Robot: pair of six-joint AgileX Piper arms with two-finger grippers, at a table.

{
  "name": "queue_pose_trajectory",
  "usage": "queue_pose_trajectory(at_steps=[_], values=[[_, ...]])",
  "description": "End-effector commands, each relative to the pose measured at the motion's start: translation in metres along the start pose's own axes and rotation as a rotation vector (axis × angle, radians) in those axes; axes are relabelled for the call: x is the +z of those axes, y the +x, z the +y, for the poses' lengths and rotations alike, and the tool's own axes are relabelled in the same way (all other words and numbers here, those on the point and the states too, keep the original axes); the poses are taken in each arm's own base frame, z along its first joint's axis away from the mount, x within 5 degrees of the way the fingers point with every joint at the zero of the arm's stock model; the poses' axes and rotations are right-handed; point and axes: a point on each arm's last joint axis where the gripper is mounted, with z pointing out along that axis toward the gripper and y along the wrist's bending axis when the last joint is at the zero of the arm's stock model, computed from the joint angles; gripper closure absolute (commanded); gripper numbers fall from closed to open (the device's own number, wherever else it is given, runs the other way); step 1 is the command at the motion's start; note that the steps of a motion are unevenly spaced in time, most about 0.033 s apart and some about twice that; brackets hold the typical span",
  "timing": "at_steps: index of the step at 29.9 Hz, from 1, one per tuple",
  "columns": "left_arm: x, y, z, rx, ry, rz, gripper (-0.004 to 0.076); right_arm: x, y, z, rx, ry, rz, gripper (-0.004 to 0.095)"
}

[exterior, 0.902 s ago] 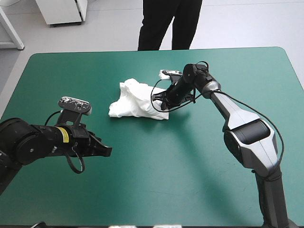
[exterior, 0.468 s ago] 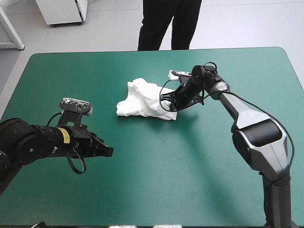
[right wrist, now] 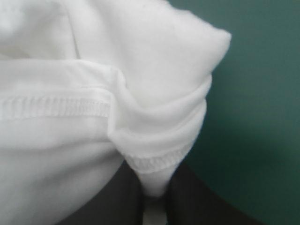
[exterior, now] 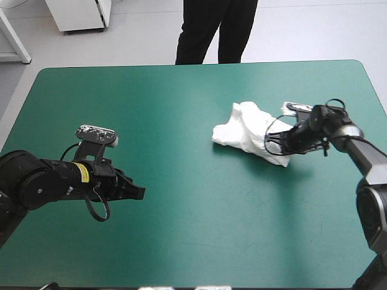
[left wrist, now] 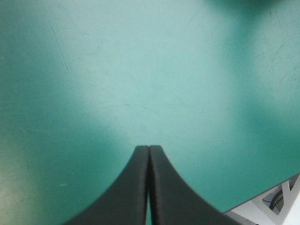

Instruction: Fold the cloth

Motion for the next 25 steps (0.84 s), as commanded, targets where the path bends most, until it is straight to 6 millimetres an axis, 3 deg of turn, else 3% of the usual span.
queue_pose_trajectory(at_steps=[1, 8, 13, 22, 25], values=[[-0.011, -0.001, -0.003, -0.009, 0.027, -0.038, 0.0734, -0.025, 0.019, -0.053, -0.042, 0.156, 0.002, 0.0925], [-0.011, -0.001, -0.003, -0.006, 0.027, -0.037, 0.0734, -0.057, 0.049, -0.115, 0.127, 0.249, -0.079, 0.0925], [-0.011, -0.001, -0.003, 0.002, 0.027, -0.037, 0.0734, -0.066, 0.071, -0.143, 0.252, 0.285, -0.109, 0.0925], [-0.011, -0.001, -0.003, 0.009, 0.025, -0.039, 0.0734, -0.069, 0.076, -0.153, 0.290, 0.297, -0.120, 0.0924], [-0.011, -0.001, -0.003, 0.009, 0.025, -0.039, 0.0734, -0.069, 0.077, -0.152, 0.263, 0.288, -0.102, 0.0861]])
